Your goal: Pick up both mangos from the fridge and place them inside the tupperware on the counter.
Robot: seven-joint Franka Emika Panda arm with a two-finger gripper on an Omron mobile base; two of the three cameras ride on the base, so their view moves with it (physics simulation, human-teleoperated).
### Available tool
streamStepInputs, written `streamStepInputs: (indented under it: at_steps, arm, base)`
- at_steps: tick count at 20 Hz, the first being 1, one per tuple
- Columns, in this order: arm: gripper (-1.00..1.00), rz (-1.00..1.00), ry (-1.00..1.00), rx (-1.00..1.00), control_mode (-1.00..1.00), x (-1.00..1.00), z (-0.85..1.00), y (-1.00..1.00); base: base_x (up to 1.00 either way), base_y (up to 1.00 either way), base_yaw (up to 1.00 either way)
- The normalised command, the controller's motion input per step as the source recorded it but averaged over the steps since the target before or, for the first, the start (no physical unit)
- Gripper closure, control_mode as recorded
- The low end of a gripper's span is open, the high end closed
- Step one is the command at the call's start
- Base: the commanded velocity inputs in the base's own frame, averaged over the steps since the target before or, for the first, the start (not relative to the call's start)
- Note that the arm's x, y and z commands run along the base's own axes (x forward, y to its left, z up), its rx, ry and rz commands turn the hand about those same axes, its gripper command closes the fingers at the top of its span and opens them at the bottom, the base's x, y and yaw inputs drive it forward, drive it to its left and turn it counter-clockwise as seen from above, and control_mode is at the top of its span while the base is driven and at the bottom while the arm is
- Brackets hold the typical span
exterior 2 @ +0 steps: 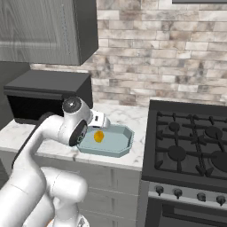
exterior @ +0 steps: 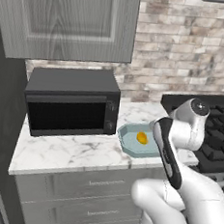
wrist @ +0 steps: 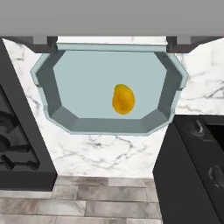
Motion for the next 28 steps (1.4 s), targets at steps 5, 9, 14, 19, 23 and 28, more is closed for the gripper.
streamStepInputs:
  at_steps: [5, 9, 14, 19, 23, 28]
  arm:
    - [-1.00, 0.15, -0.10, -0.05, -1.00, -1.00, 0.88, 0.23]
    - [-1.00, 0.21, -0.05, -0.06, -1.00, -0.98, 0.61, 0.39]
    - [-1.00, 0.17, 0.02, -0.04, -1.00, -0.88, 0.49, 0.27]
    - [-1.00, 0.01, 0.09, 0.00, 1.00, -0.14, 0.09, 0.02]
    - [-1.00, 0.00, 0.00, 0.00, 1.00, 0.00, 0.00, 0.00]
    - [-1.00, 0.00, 0.00, 0.00, 1.00, 0.00, 0.00, 0.00]
  base:
    - [0.00, 0.00, 0.00]
    - [0.00, 0.00, 0.00]
    - [0.00, 0.00, 0.00]
    - [-0.43, 0.00, 0.00]
    - [-1.00, 0.00, 0.00]
    - [-1.00, 0.01, 0.00]
